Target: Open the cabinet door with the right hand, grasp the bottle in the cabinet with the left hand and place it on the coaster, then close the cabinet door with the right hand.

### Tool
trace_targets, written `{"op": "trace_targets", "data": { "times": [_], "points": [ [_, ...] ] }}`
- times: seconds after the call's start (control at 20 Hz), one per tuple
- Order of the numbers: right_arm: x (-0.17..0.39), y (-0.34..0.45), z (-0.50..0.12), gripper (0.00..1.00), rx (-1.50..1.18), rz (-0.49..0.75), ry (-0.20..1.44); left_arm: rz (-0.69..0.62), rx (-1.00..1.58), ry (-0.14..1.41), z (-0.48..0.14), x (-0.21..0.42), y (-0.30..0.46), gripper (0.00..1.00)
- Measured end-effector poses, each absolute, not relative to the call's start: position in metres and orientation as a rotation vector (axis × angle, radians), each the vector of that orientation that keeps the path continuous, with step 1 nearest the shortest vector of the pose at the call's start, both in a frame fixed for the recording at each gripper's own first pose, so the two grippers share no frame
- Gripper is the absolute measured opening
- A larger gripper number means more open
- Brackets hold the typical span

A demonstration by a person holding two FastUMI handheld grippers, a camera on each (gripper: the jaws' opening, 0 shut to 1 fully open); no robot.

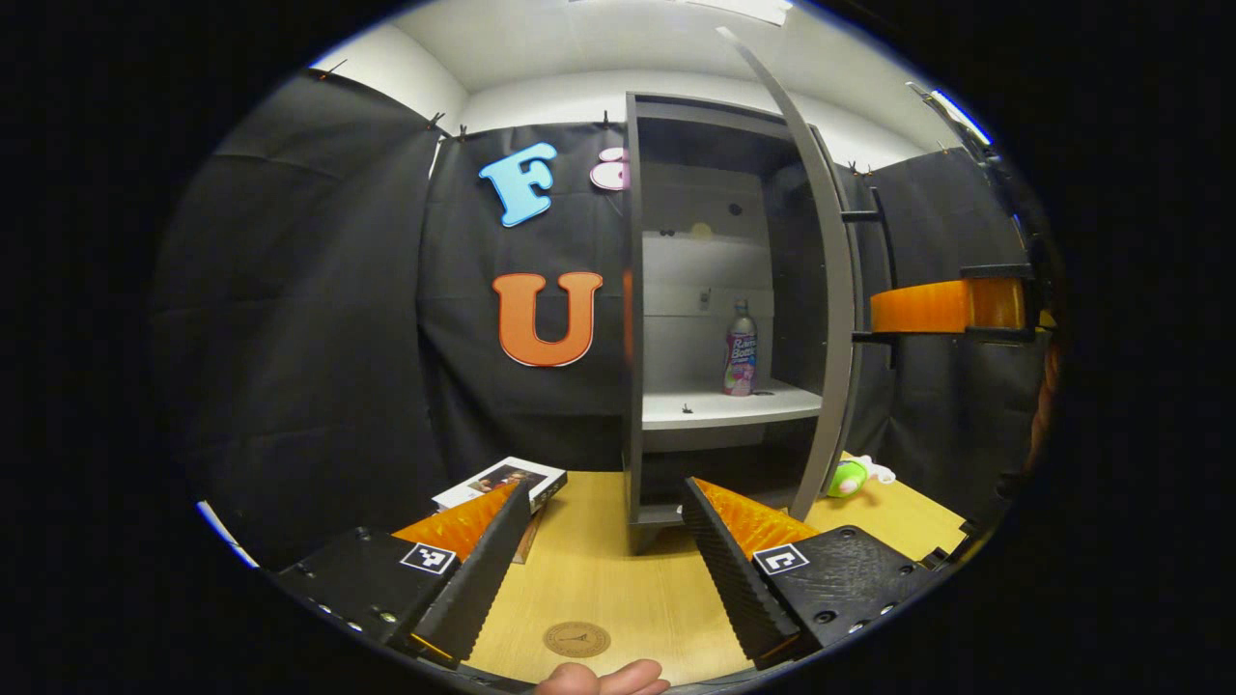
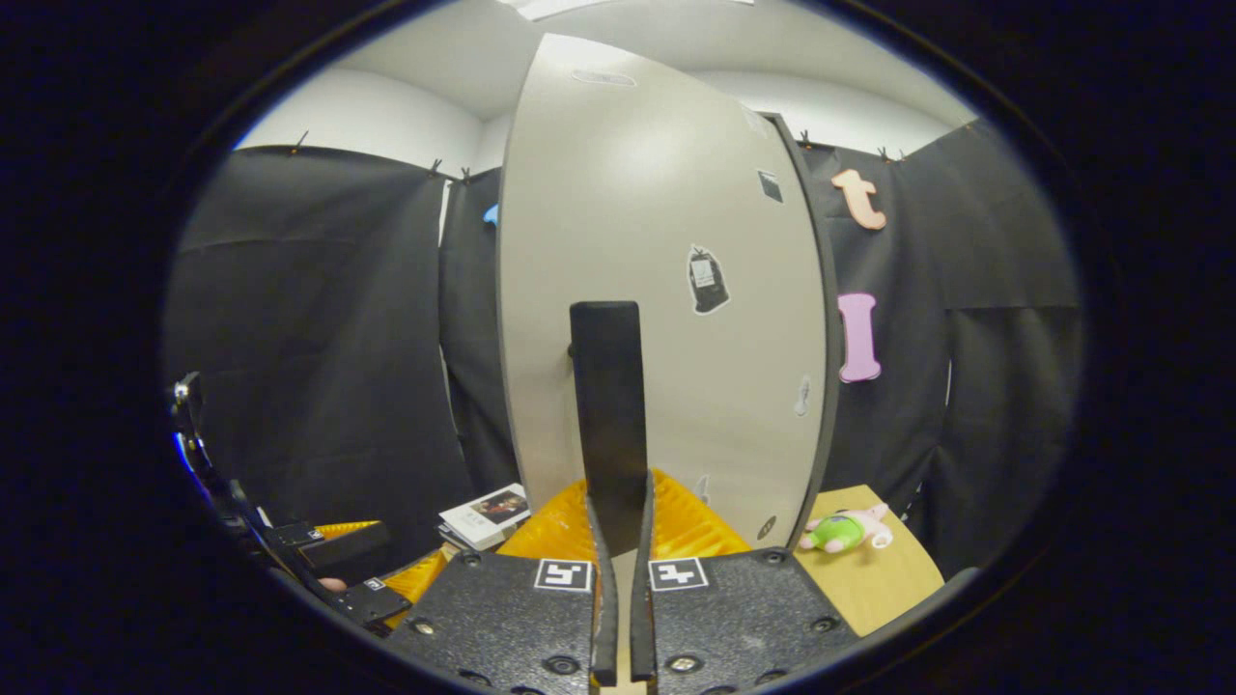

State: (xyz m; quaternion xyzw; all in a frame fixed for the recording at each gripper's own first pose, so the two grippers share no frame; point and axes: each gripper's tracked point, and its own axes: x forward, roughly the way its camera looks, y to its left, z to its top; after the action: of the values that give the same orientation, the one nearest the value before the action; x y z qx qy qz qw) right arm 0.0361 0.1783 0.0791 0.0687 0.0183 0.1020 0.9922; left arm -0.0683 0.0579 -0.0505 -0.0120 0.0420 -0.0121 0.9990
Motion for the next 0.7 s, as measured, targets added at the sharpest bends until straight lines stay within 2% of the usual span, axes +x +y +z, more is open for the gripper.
{"op": "trace_targets", "data": {
  "times": [0.7],
  "points": [
    [0.001,0.087,0.077,0.05,0.106,-0.014,0.033,-0.203,-0.009,0.061,-0.038,-0.034,-0.051,0.96]
  ]
}}
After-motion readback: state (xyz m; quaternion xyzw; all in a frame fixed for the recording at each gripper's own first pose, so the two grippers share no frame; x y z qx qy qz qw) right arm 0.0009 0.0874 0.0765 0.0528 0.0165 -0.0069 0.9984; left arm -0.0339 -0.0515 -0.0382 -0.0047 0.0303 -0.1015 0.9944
